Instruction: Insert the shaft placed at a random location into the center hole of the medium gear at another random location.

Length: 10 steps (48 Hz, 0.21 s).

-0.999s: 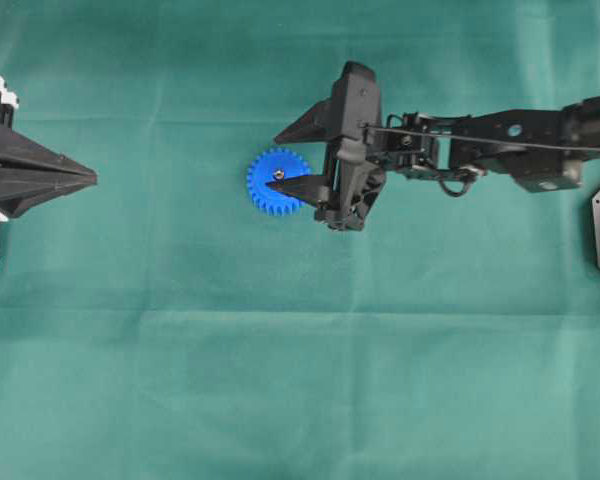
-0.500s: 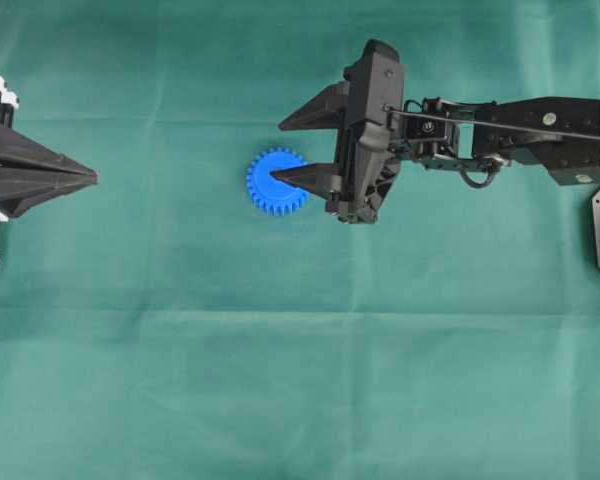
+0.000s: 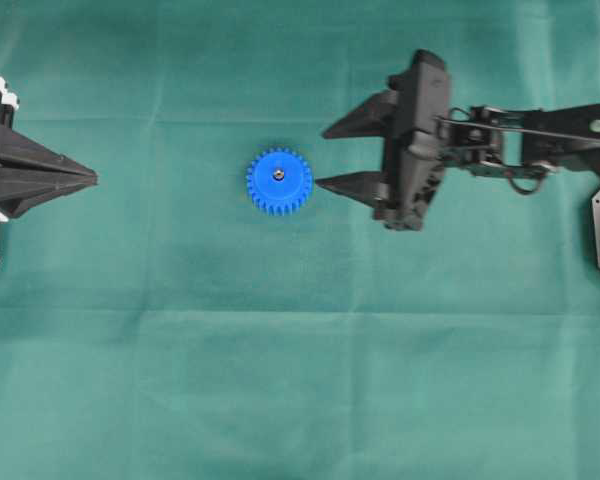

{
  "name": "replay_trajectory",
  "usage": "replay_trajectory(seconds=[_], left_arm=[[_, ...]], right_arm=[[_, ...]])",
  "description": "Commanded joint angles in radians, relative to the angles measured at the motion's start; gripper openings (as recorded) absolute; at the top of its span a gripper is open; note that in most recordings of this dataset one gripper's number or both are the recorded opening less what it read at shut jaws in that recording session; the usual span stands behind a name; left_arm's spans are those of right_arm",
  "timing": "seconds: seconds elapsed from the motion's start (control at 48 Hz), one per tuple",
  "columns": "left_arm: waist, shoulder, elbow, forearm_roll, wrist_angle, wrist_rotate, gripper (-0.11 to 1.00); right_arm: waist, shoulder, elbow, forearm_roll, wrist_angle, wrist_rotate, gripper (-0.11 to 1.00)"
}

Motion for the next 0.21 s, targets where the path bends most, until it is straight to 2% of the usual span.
replay_trajectory(seconds=[0.0,0.187], left_arm=[[-0.002,0.008,-0.021,0.003,-0.005,-0.002,0.0],[-0.002,0.006,-0.021,0.003,-0.003,-0.002,0.0]], right_arm=[[0.0,-0.057,0.025,0.005,-0.009,-0.005,0.77],[0.0,-0.129,0.089,0.005,-0.008,-0.005,0.77]])
